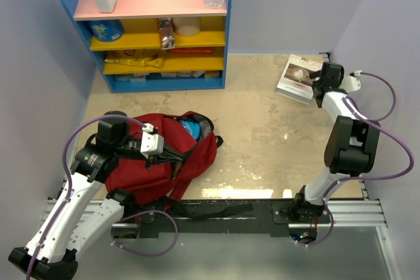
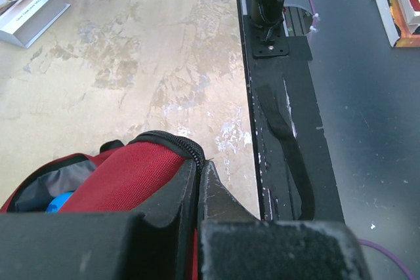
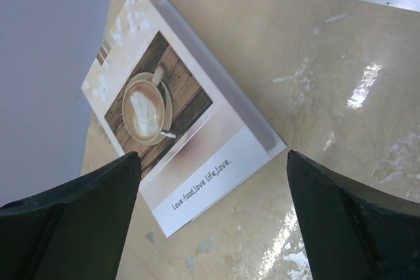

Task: Pack the student bag
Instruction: Move the book to the center of the board, then pick up the book from the center of the board.

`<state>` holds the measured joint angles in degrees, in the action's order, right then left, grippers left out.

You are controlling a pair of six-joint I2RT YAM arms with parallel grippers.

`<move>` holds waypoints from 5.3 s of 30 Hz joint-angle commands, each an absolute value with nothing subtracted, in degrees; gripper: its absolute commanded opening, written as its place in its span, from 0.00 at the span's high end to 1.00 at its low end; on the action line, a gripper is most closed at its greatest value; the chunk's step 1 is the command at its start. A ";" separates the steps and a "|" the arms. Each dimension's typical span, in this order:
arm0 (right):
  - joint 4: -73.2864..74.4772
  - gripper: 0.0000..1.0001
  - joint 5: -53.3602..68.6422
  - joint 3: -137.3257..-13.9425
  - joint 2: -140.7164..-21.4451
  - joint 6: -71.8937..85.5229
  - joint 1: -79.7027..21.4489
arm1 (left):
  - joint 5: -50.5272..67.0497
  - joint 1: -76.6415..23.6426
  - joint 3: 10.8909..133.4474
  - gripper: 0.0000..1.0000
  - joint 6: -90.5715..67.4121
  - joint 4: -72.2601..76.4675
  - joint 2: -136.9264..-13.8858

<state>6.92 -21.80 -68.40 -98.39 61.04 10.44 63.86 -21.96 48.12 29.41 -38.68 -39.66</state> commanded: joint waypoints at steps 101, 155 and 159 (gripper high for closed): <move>-21.43 0.19 -16.16 -36.73 -82.08 66.96 -9.67 | 65.13 -22.50 52.21 1.00 31.37 -39.46 -37.53; -8.88 1.00 11.34 -23.28 -42.47 77.17 -13.80 | 62.14 -22.32 49.40 1.00 31.03 -37.00 -38.06; -7.47 1.00 13.44 -25.49 -38.32 80.14 -13.71 | 62.05 -22.15 48.78 1.00 30.94 -37.00 -37.97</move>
<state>-6.98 9.26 -22.15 -42.02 75.68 -13.65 60.20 -22.20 48.99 30.85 -40.38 -38.63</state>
